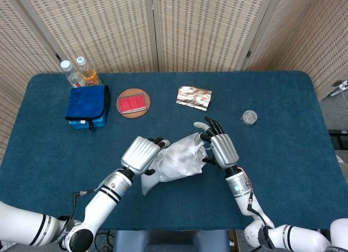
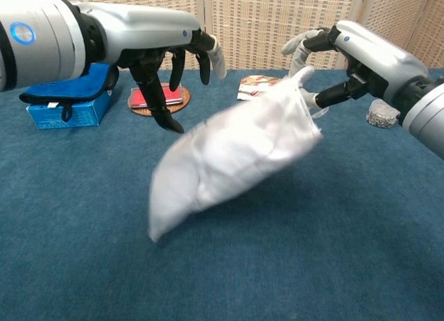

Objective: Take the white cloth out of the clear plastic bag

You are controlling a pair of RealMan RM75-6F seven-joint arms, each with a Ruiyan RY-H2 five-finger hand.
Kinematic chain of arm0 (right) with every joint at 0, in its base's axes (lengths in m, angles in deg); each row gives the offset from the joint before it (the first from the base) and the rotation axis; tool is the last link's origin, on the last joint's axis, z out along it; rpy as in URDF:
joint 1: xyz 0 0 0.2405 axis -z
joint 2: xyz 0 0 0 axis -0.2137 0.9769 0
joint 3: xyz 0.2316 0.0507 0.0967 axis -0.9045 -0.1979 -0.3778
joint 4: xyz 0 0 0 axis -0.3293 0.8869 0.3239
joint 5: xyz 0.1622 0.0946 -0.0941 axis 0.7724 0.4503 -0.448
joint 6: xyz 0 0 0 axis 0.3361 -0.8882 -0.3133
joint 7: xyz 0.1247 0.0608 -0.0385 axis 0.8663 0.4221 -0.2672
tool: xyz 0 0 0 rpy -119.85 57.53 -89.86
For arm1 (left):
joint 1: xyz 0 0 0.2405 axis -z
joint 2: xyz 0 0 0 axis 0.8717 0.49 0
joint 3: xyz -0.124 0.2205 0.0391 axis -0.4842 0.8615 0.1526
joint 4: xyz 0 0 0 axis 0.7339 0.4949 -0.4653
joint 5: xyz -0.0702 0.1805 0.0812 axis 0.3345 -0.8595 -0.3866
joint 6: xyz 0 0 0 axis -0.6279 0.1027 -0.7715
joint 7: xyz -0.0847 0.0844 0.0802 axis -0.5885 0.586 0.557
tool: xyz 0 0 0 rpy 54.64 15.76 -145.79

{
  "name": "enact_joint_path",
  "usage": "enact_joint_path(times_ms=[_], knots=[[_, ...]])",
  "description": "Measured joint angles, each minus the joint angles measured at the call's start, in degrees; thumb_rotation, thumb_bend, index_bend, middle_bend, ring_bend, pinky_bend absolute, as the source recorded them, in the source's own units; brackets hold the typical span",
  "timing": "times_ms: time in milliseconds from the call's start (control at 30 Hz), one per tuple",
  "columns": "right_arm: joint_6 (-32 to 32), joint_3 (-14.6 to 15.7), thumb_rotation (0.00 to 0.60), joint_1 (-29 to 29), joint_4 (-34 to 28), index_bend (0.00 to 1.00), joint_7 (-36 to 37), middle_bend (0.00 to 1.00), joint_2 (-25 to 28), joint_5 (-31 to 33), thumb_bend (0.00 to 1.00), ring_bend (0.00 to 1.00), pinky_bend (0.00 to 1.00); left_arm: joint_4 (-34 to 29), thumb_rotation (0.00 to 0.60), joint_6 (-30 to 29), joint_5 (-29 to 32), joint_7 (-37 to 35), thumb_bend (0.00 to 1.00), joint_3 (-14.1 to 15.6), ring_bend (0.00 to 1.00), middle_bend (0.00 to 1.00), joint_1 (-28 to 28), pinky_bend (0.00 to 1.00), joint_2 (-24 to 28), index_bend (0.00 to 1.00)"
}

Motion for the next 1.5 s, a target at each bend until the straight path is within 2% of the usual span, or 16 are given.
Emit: enact_joint_path(times_ms=[133,400,800,1033,1233,1500], knots=[[0.4,0.1,0.6,-0.2,0.5,0.87,-0.1,0.22,-0.1,0.4,0.53,0.0,0.09,-0.6,0.6,-0.1,2.3,1.1,0.02,0.2,0.42,0.22,0.6,0.67,0.1,0.18],[0.8,0.4,0.6,0.2,1.5,0.87,-0.1,0.22,0.4,1.4,0.54,0.0,0.09,-1.4,0.6,-0.6,2.7,1.1,0.02,1.5,0.41,0.22,0.3,0.67,0.4,0.18],[2.4,-0.5,0.6,0.4,4.7,0.87,0.5,0.22,1.7,4.5,0.54,0.0,0.09,-0.7,0.6,-1.1,-1.6,-0.1,0.02,4.1,0.41,0.22,-1.5,0.67,0.3,0.22],[4.2,-2.1,0.6,-0.7,7.2,0.87,0.7,0.22,1.7,6.5,0.54,0.0,0.09,0.9,0.6,-1.6,-8.7,-2.3,0.02,5.9,0.41,0.26,-3.6,0.67,-0.4,0.28],[6.2,-4.0,0.6,-2.6,9.1,0.87,0.7,0.22,1.3,8.5,0.54,0.0,0.09,3.4,0.6,-2.0,-17.9,-5.1,0.02,8.1,0.41,0.32,-6.2,0.67,-1.2,0.32],[7.7,-4.7,0.6,-4.0,10.1,0.87,0.7,0.22,1.2,9.7,0.54,0.0,0.09,8.3,0.6,-3.3,-30.9,-10.6,0.02,11.0,0.5,0.43,-10.3,0.7,-3.2,0.35]])
